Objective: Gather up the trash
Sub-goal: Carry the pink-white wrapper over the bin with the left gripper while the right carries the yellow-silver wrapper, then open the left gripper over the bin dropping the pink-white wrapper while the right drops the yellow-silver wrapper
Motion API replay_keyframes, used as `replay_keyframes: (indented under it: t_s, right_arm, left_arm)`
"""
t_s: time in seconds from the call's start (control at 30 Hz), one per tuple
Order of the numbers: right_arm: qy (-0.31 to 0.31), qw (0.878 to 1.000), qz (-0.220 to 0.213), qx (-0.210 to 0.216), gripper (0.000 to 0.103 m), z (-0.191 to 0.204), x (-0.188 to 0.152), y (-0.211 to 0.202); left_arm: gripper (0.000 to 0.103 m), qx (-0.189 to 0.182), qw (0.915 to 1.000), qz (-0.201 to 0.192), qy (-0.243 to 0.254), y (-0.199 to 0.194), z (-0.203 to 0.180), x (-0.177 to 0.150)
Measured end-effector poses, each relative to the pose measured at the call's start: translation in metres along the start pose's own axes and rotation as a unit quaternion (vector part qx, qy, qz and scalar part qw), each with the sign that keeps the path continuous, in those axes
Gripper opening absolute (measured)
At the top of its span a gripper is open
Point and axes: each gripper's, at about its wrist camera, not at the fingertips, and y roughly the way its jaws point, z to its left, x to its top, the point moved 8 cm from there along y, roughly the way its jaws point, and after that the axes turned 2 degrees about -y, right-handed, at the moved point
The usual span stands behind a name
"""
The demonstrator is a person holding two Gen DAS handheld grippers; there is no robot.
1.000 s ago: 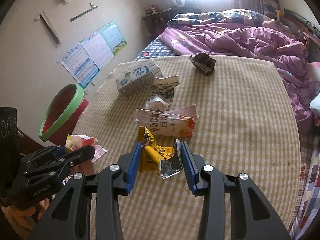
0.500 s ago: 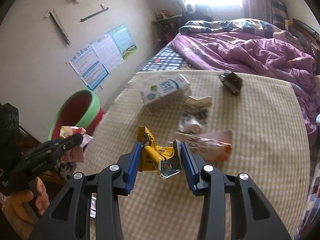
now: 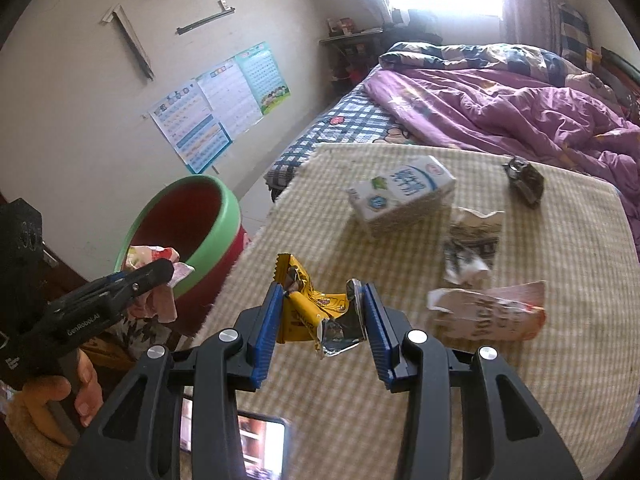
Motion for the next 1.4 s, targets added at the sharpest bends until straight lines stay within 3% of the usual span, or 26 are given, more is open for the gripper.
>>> replay_keyframes:
  t_s: [0.43,0.93,1.17,1.4]
  right_arm:
    - [-0.002,1.0,-0.003,-0.003,0.041,0.045,0.013,0.026]
    - [-0.05,0.998,0.008,0.037,0.041,0.122,0.041,0.063]
    - [-0.07,0.996,0.014,0.045,0.041,0.141,0.051,0.079]
    - [-0.078,0.995,0.024,0.049,0.041,0.15,0.05,0.089]
  left_arm:
    - [0.035,-0.008,1.0,-0.005,0.003,-0.004,0.046,0.016]
    - [0.035,0.002,0.9994,-0.015,-0.032,-0.007,0.099,0.028]
    - [0.035,0.017,0.998,-0.034,-0.051,-0.014,0.125,0.038]
    - [0.035,0.025,0.9979,-0.022,-0.056,-0.005,0.139,0.035]
